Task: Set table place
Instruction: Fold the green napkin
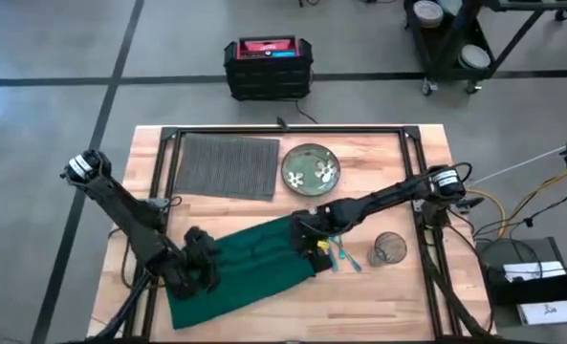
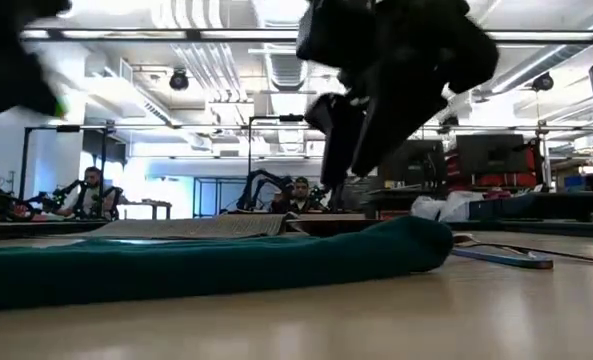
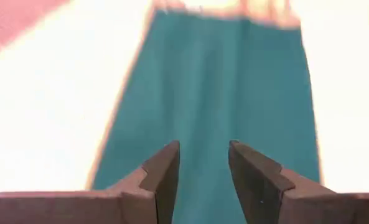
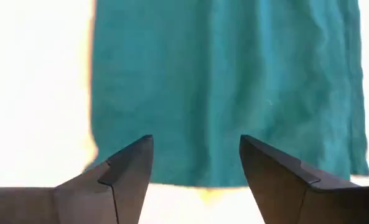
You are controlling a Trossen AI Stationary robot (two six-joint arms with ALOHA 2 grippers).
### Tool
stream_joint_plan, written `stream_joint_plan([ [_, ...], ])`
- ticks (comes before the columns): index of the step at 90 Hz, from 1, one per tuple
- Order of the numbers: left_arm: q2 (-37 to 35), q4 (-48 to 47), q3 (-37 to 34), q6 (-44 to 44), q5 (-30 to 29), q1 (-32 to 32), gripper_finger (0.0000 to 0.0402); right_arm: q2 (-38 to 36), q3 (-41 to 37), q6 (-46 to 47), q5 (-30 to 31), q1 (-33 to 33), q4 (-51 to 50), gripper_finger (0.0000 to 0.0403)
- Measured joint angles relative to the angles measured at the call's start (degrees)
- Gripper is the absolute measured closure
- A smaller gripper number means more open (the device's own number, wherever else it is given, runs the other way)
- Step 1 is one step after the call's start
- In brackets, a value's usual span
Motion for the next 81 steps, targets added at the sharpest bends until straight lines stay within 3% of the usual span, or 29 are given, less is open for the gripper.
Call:
stream_joint_plan([
  [5, -0.1, 3.0, 0.5, 6.7, -5.5, 1.6, 0.0259, 0.2, -0.1, 0.1, 0.9, 0.4, 2.1, 0.0165],
  [10, 0.0, 6.9, 1.8, 16.7, -5.1, 3.6, 0.0246, 0.2, -0.1, 0.8, 1.9, 0.7, 4.0, 0.0159],
  [18, 1.2, 12.1, 6.5, 30.6, 6.3, 6.5, 0.0219, -0.5, 0.0, 2.1, 2.0, 1.9, 3.9, 0.015],
  [23, 2.7, 9.6, 10.8, 32.1, 14.8, 7.6, 0.0203, -1.1, 0.5, 3.6, 1.8, 2.8, 2.8, 0.0144],
  [36, 10.7, -11.7, 24.9, 18.2, 29.1, 5.3, 0.0188, -1.8, 0.8, 5.6, 1.8, 6.3, 0.6, 0.0134],
  [49, 22.6, -29.1, 37.9, 4.5, 37.0, -2.8, 0.0195, -1.8, 0.7, 5.8, 2.0, 10.1, 0.7, 0.0129],
  [65, 36.7, -39.2, 50.4, -6.5, 43.7, -10.4, 0.0212, -1.8, 0.7, 6.4, 9.5, 13.5, 0.6, 0.0133],
  [81, 46.1, -41.6, 56.7, -15.0, 48.5, -16.3, 0.0226, -1.8, 0.4, 8.1, 12.4, 14.4, 0.6, 0.0144],
])
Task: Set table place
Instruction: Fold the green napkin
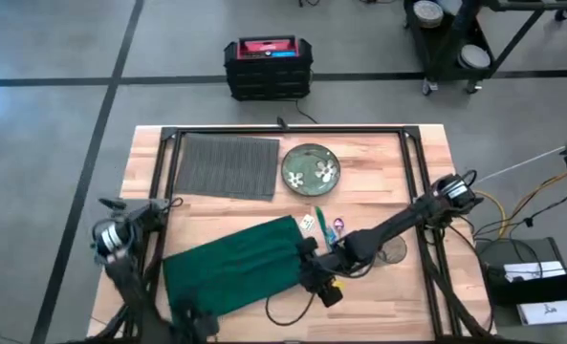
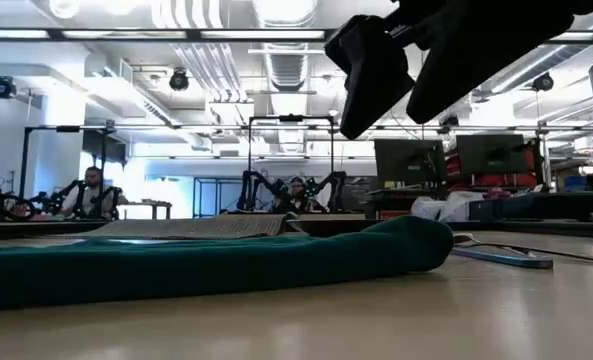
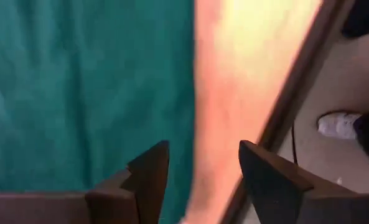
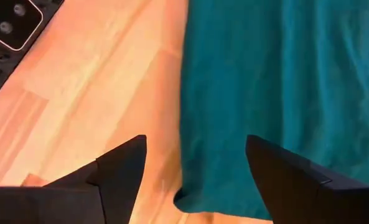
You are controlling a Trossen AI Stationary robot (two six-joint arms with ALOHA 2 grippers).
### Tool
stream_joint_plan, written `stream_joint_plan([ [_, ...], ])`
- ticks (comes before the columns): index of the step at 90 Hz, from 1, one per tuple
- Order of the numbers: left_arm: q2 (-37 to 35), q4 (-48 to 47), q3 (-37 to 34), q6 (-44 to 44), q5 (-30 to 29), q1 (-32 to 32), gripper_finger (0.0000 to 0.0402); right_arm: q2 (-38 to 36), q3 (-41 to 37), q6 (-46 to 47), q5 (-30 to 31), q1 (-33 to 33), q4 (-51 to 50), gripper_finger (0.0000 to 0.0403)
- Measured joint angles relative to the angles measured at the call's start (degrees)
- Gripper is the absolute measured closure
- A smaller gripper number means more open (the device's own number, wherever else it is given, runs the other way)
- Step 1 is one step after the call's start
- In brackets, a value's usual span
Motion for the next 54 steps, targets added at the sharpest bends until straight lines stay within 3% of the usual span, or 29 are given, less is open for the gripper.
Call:
stream_joint_plan([
  [28, 2.8, -1.1, -1.5, -12.8, -0.1, -7.0, 0.0231, 1.3, -1.0, 1.3, 2.1, -0.1, 0.9, 0.0162],
  [54, 2.8, 4.6, -7.4, -8.9, -2.6, -7.0, 0.0224, 6.7, -1.0, -0.1, 3.4, 0.4, 3.4, 0.0178],
])
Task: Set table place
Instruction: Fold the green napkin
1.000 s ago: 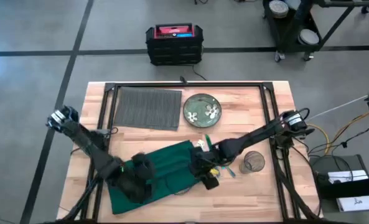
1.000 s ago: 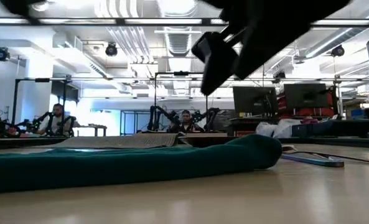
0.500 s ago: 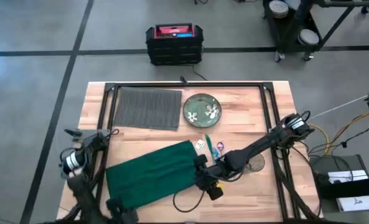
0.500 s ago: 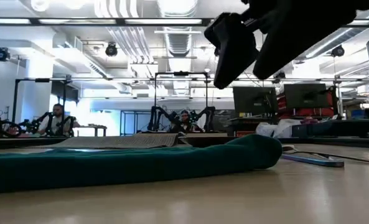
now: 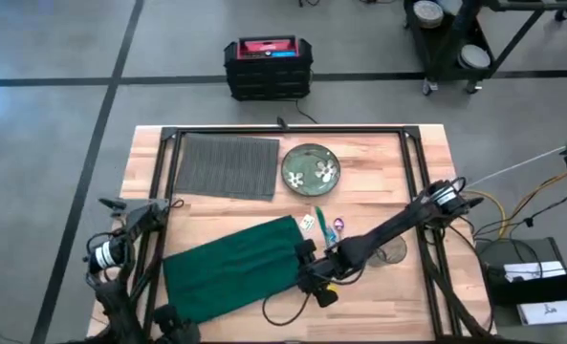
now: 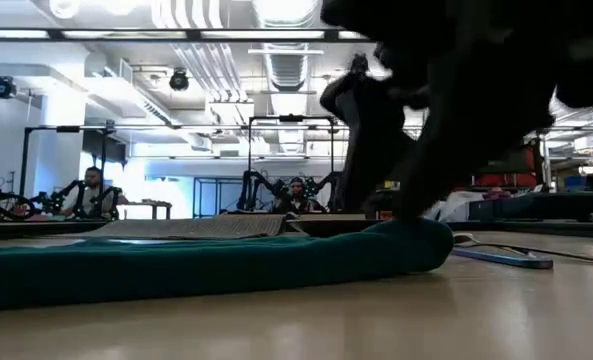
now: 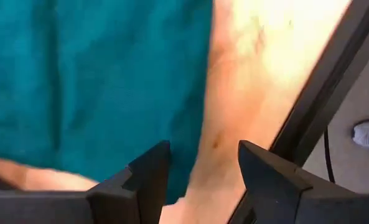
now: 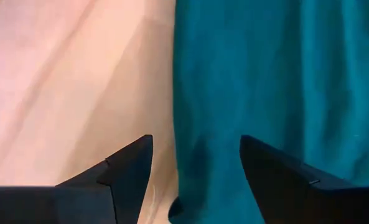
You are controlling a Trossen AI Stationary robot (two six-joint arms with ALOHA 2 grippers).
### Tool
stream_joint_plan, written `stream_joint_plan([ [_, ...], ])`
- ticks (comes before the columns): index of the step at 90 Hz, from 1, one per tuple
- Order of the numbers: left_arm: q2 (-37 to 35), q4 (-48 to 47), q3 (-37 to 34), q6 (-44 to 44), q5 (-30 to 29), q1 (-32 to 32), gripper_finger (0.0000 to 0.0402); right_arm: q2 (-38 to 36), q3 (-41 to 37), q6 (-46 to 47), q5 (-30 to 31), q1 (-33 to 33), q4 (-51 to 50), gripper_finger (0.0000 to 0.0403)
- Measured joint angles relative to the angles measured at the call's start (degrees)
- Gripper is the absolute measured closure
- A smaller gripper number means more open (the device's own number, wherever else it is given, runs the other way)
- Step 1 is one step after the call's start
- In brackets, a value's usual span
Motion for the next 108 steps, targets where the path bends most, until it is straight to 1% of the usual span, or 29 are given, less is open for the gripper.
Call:
stream_joint_plan([
  [17, -0.4, 0.9, -2.3, -1.5, 0.2, 0.0, 0.0237, 0.6, 0.1, -0.1, 4.0, 0.2, -0.1, 0.0185],
  [32, -0.4, 1.7, -3.3, -1.3, -0.5, 0.0, 0.0255, 0.9, 0.0, -0.2, 4.1, 0.2, 0.3, 0.0184],
  [45, -0.7, 3.7, -5.5, -1.3, -1.1, -0.1, 0.0271, 3.6, -0.1, -0.2, 4.2, 0.2, 0.2, 0.0186],
  [61, -0.6, 4.5, -6.5, -1.3, -1.8, -0.1, 0.0296, 5.0, 0.2, -0.5, 7.9, 0.4, -1.4, 0.0203],
  [66, -0.5, 4.4, -6.6, -1.3, -2.0, -0.1, 0.0311, 5.0, 0.2, -0.5, 8.4, 0.4, -1.7, 0.0214],
  [72, -0.5, 4.6, -6.9, -1.3, -2.1, 0.0, 0.0339, 5.0, 0.2, -0.6, 9.4, 0.4, -1.9, 0.0237],
  [78, -0.5, 4.5, -7.3, -1.5, -2.6, 0.0, 0.0375, 5.1, 0.1, -0.6, 9.6, 0.3, -2.2, 0.0268],
  [82, -0.4, 4.1, -7.5, -2.0, -3.3, 0.0, 0.0391, 5.1, 0.1, -0.7, 9.8, 0.3, -2.3, 0.0294],
  [88, -0.4, 3.9, -7.6, -3.0, -4.2, 0.0, 0.0394, 5.2, 0.0, -0.1, 9.7, 0.3, -2.6, 0.0338],
  [95, -0.7, 3.8, -7.5, -3.5, -3.9, 0.2, 0.0399, 4.8, 0.0, 1.2, 9.7, 0.5, -3.2, 0.0385],
  [99, -1.1, 3.5, -7.0, -4.0, -3.6, 0.2, 0.04, 4.5, -0.1, 2.1, 10.1, 1.0, -3.8, 0.0394],
  [108, -1.4, 2.9, -4.5, -4.6, -3.3, 0.3, 0.0401, 3.5, -0.2, 4.8, 10.5, 2.7, -6.1, 0.0391],
])
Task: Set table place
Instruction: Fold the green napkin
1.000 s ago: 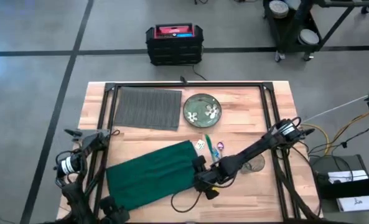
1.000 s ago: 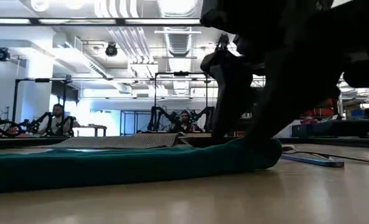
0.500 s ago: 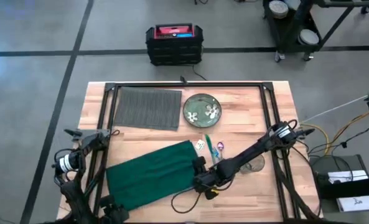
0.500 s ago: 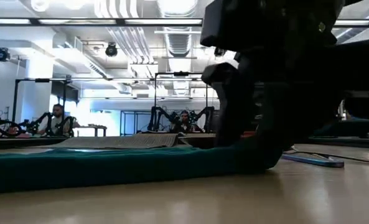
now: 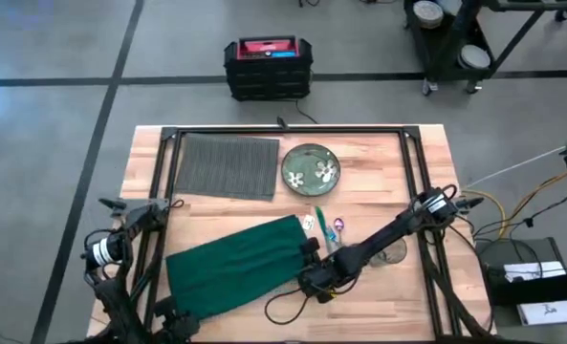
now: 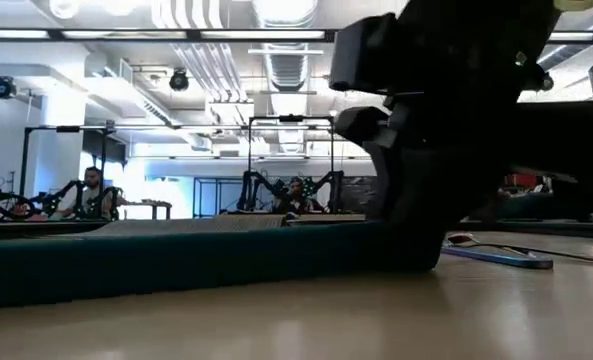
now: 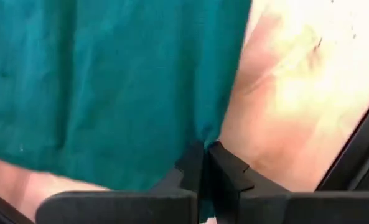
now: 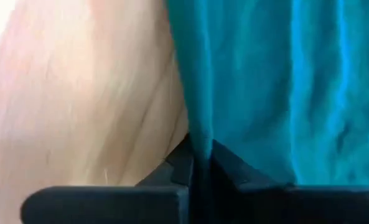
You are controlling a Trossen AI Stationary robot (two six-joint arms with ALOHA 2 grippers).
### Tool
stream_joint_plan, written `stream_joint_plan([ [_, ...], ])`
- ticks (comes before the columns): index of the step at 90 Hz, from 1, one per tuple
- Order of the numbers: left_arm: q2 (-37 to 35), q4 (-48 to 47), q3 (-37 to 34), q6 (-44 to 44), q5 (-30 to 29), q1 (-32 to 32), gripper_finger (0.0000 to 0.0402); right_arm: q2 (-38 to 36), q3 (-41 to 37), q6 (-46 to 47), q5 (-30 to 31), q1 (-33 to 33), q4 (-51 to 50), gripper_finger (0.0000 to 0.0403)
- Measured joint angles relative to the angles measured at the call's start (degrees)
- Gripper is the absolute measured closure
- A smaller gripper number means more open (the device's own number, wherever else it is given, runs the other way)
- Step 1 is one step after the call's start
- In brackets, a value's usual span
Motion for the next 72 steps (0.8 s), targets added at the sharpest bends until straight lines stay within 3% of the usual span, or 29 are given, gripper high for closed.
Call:
stream_joint_plan([
  [21, -0.5, 0.8, 7.7, 0.0, -1.0, -0.1, 0.0402, -1.6, -0.1, 3.5, -3.6, 5.8, -2.3, 0.04],
  [34, -0.5, -5.4, 11.3, -0.1, -4.0, 0.0, 0.0402, -2.1, 1.5, 4.0, -4.0, 6.9, -4.6, 0.0402],
  [51, -1.0, -15.6, 13.1, -1.5, -4.7, 0.6, 0.0401, -2.8, 7.9, 4.0, -4.0, 3.3, -13.0, 0.0402],
  [72, -1.7, -23.3, 10.5, -8.4, -4.8, 0.6, 0.0401, -3.4, 11.4, 3.4, -5.2, -5.5, -19.6, 0.0403],
])
